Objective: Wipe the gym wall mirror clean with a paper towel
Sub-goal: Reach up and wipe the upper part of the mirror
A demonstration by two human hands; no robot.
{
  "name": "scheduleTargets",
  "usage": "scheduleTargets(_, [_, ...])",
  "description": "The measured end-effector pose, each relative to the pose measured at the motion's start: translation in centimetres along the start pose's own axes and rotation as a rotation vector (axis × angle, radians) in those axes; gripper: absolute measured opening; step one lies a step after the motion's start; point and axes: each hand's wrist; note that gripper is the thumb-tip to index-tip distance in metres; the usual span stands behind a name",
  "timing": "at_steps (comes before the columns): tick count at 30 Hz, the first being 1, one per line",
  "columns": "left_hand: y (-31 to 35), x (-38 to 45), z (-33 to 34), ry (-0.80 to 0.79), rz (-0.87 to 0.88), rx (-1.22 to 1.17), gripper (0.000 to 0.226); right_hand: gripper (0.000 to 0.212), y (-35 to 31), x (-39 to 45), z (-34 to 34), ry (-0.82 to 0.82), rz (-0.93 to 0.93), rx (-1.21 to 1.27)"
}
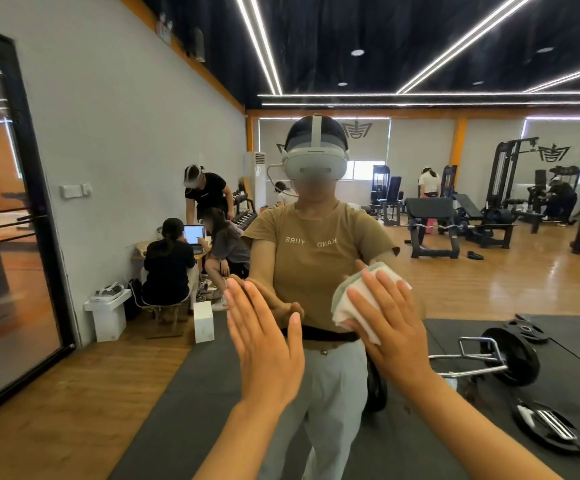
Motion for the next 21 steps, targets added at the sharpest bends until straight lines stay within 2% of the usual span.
scheduleTargets(3, [-0.2,0.1,0.0,0.004,-0.001,0.007,0.079,0.055,1.0,5.2,-0.9,0.043,0.04,0.008])
scheduleTargets(6, [-0.2,0.1,0.0,0.018,-0.001,-0.007,0.079,0.043,2.6,10.9,-2.3,0.163,0.092,-0.026])
scheduleTargets(9, [-0.5,0.0,-0.1,0.017,0.013,-0.006,0.078,0.042,3.4,13.2,-3.1,0.238,0.157,-0.005])
scheduleTargets(13, [-0.8,-0.1,-0.3,0.007,0.01,-0.006,0.077,0.058,2.2,8.7,-2.1,0.243,0.176,0.035])
scheduleTargets(17, [-1.0,-0.1,-0.1,0.007,0.022,0.017,0.077,0.079,0.7,-0.9,-0.7,0.1,0.151,0.017])
scheduleTargets(18, [-1.0,0.0,0.0,0.012,0.02,0.035,0.078,0.076,0.2,-3.3,-0.4,0.051,0.126,0.007])
scheduleTargets(21, [-1.1,0.1,0.4,0.024,0.017,0.083,0.08,0.046,-0.7,-8.2,-0.8,-0.093,0.079,0.033])
Point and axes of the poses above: each hand's wrist, its own x-axis towards the middle knuckle, its own z-axis out of the palm, y = z × x, and after that the axes turned 7 degrees about -y, right-handed
